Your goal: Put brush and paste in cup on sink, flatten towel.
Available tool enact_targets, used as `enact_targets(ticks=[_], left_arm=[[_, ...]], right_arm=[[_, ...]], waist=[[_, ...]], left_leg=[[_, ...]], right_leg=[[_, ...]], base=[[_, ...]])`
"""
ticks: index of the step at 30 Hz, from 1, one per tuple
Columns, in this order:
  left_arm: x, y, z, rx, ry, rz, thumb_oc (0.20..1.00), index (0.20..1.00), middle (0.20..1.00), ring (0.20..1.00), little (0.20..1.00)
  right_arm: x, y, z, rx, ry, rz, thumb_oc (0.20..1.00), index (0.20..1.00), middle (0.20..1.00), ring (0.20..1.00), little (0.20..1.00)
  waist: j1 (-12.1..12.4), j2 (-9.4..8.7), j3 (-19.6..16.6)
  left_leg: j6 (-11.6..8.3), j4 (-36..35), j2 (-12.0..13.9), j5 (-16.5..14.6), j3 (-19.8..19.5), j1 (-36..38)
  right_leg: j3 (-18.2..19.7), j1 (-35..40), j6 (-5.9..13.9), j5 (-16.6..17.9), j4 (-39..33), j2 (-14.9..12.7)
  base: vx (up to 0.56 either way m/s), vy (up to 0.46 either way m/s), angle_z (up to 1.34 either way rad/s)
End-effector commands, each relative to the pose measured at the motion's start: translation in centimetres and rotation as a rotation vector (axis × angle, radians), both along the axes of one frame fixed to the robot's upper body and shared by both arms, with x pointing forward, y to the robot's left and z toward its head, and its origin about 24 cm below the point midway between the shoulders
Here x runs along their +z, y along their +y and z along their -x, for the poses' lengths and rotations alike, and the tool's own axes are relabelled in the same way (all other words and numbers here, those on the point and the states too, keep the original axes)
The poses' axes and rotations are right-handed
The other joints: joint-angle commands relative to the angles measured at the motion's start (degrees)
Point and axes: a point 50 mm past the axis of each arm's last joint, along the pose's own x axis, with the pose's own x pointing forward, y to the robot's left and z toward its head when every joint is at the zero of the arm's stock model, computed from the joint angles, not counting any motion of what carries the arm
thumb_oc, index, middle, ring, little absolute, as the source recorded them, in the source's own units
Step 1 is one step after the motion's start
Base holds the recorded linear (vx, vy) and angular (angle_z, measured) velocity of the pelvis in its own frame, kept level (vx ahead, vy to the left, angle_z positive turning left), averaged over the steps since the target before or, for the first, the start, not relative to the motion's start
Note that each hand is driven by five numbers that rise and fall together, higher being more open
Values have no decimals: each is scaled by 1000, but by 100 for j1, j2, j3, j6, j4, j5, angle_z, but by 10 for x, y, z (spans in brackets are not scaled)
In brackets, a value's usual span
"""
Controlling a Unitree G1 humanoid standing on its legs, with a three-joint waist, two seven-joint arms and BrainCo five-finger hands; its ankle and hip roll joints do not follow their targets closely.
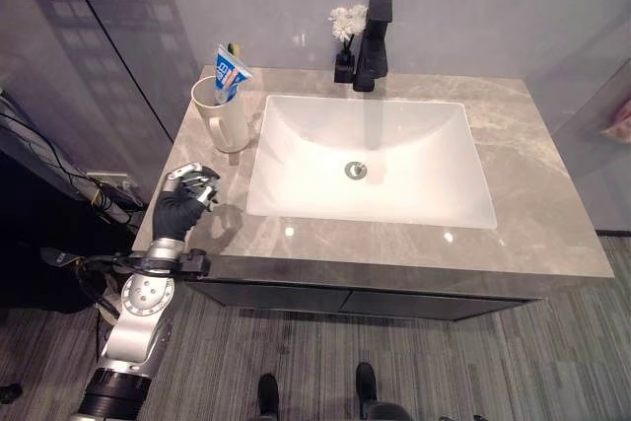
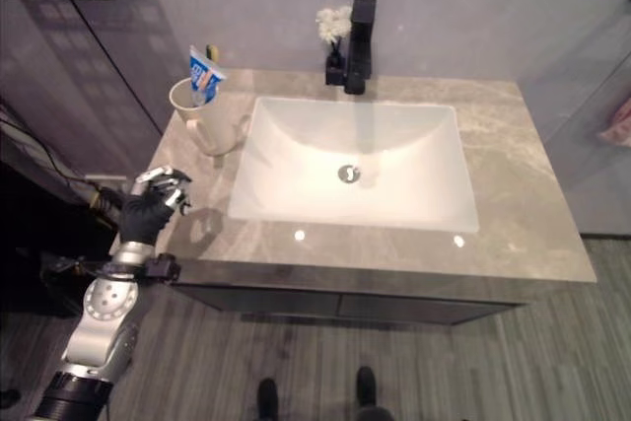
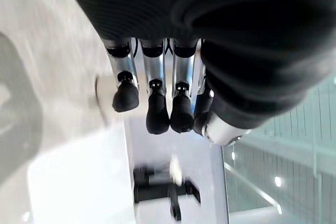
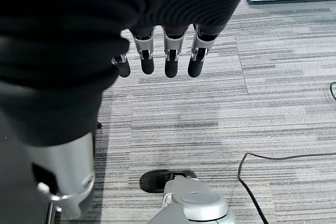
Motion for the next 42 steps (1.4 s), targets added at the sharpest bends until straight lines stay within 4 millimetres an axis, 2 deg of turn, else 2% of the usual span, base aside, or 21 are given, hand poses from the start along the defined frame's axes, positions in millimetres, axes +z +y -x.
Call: enact_targets(ticks=[1, 2, 8, 14, 21, 31, 42], left_arm=[[28, 2, -13, -13, -108, -9, 200, 200, 200, 200, 200], [25, 0, -24, -10, -76, -19, 200, 200, 200, 200, 200], [26, 6, -46, 56, -34, -32, 200, 200, 200, 200, 200], [46, 8, -59, 111, -83, -29, 200, 200, 200, 200, 200], [57, 11, -70, 144, -94, -16, 200, 200, 200, 200, 200], [68, 20, -76, 214, -120, 6, 200, 200, 200, 200, 200], [67, 35, -67, 272, -140, 13, 200, 200, 200, 200, 200]], right_arm=[[4, -10, -3, 10, -6, 27, 1000, 1000, 1000, 1000, 1000], [5, -11, -8, 25, -19, 37, 1000, 1000, 1000, 1000, 1000], [8, -14, -17, 47, -43, 50, 1000, 1000, 1000, 1000, 1000], [7, -12, -19, 56, -39, 53, 1000, 1000, 1000, 1000, 1000], [7, -11, -20, 75, -36, 52, 1000, 1000, 1000, 1000, 1000], [9, -11, -27, 96, -58, 56, 1000, 1000, 1000, 1000, 1000], [8, -13, -20, 78, -43, 58, 1000, 1000, 1000, 1000, 1000]], waist=[[-33, -144, -33], [-88, -120, -11], [-161, -77, 31], [-191, -78, 76], [-211, -88, 72], [-246, -139, 112], [-197, -207, 113]], left_leg=[[-384, 25, 570, 45, 176, -129], [-382, 25, 566, 66, 190, -176], [-388, 25, 566, 112, 205, -275], [-401, 25, 578, 145, 182, -357], [-408, 25, 594, 138, 187, -358], [-417, 25, 619, 146, 204, -367], [-435, 25, 653, 147, 190, -368]], right_leg=[[-152, -183, 471, 345, 36, -683], [-116, -258, 483, 376, 36, -689], [-87, -399, 500, 427, 36, -683], [-95, -457, 508, 436, 36, -662], [-114, -458, 516, 433, 36, -659], [-103, -481, 519, 427, 36, -641], [-144, -448, 500, 387, 36, -613]], base=[[-25, 8, -19], [-15, 7, -18], [-4, 0, -4], [6, -4, -2], [7, -1, 0], [0, 0, 0], [0, 0, 0]])
